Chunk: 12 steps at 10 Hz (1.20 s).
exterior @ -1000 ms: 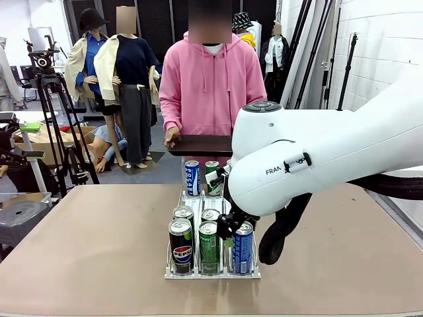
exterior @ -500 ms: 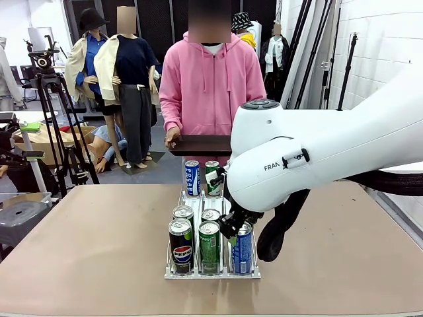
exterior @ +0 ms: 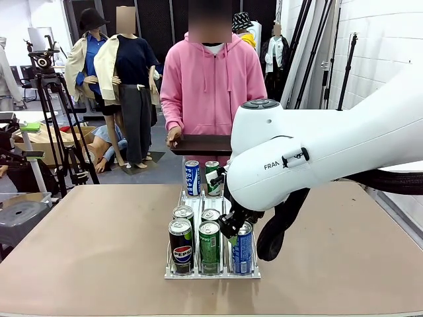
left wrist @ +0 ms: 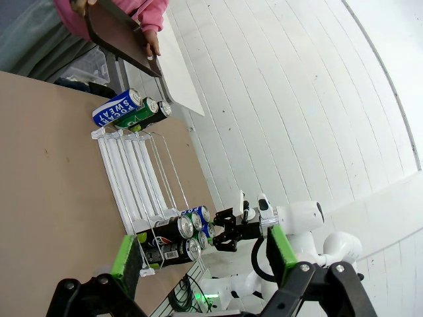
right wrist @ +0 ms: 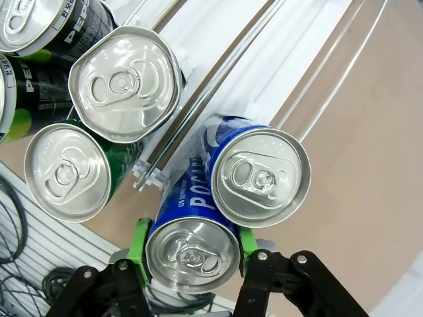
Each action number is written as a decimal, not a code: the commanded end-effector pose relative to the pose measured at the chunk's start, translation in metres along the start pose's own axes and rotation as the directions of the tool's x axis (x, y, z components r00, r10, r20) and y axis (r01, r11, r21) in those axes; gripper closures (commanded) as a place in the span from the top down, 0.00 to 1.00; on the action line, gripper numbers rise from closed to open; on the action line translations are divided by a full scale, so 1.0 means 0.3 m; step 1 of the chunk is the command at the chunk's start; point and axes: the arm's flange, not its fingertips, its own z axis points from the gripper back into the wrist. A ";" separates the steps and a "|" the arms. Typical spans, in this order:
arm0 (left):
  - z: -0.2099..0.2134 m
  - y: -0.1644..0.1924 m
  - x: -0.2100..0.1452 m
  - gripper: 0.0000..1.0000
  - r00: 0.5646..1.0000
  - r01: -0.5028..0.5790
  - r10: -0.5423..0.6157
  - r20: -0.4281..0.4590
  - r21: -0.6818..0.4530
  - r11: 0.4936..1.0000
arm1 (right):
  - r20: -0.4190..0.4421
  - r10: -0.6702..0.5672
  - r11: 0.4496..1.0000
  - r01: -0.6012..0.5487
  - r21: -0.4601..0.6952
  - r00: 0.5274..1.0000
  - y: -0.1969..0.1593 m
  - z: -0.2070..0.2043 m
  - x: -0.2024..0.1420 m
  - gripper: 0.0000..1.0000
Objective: Retrieve and hand over the desired beverage to the person.
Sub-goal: Pick up a can of the same type that the person held from the Automatic Can Dispenser.
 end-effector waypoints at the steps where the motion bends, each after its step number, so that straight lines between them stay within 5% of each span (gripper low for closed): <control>1: 0.004 -0.002 -0.008 1.00 1.000 0.001 -0.001 -0.002 -0.008 1.000 | 0.001 0.002 1.000 -0.002 -0.001 1.000 0.003 -0.001 -0.001 0.00; 5: 0.004 -0.002 -0.008 1.00 1.000 0.001 -0.001 -0.002 -0.008 1.000 | 0.000 0.000 1.000 0.000 0.000 1.000 0.000 0.000 0.000 0.00; 8: 0.004 -0.002 -0.008 1.00 1.000 0.001 -0.001 -0.002 -0.008 1.000 | -0.061 -0.074 0.996 0.070 -0.056 0.995 -0.036 0.158 0.061 0.00; 12: 0.004 -0.002 -0.008 1.00 1.000 0.001 -0.001 -0.002 -0.008 1.000 | 0.002 -0.080 0.994 0.080 -0.069 0.997 -0.028 0.380 0.093 0.00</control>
